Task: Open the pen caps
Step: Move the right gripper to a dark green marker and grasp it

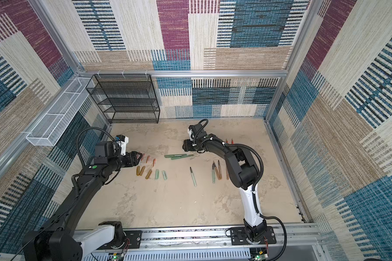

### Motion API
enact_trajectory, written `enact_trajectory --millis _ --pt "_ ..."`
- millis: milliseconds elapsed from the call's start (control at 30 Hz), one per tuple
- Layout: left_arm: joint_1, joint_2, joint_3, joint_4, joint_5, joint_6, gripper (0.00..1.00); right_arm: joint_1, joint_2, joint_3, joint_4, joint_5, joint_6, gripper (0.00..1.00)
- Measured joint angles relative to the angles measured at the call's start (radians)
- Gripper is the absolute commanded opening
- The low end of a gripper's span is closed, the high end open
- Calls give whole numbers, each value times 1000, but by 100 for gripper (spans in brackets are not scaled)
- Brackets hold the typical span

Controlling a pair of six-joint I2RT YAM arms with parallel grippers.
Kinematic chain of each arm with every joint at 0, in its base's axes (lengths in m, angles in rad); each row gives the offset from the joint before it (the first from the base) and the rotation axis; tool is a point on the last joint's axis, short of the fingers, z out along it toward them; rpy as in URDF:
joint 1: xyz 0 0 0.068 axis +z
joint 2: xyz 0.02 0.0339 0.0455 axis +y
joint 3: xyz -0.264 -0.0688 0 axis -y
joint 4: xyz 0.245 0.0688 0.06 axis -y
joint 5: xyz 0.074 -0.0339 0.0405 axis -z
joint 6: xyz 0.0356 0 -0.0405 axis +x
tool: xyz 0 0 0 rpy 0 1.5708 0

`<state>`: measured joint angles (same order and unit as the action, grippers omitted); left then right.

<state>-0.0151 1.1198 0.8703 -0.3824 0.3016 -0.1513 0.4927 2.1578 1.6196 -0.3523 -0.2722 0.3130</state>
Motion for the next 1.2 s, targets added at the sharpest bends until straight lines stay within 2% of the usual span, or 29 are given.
enact_trajectory --millis 233,500,667,800,967,1200 --pt "19 -8 1 2 19 0 72 -14 24 -71 29 -82 -2 59" --pt "31 0 1 4 23 -4 72 -1 -64 -268 181 -173 16 55" --pt "36 5 3 6 31 -4 72 31 -122 -351 191 -186 22 53" --pt "37 10 3 6 39 -6 72 86 -129 -335 138 -148 15 52" --pt "39 12 3 11 44 -7 72 168 -102 -239 2 -73 -30 50" --pt "41 10 2 12 45 -7 72 213 -28 -93 -126 94 -87 47"
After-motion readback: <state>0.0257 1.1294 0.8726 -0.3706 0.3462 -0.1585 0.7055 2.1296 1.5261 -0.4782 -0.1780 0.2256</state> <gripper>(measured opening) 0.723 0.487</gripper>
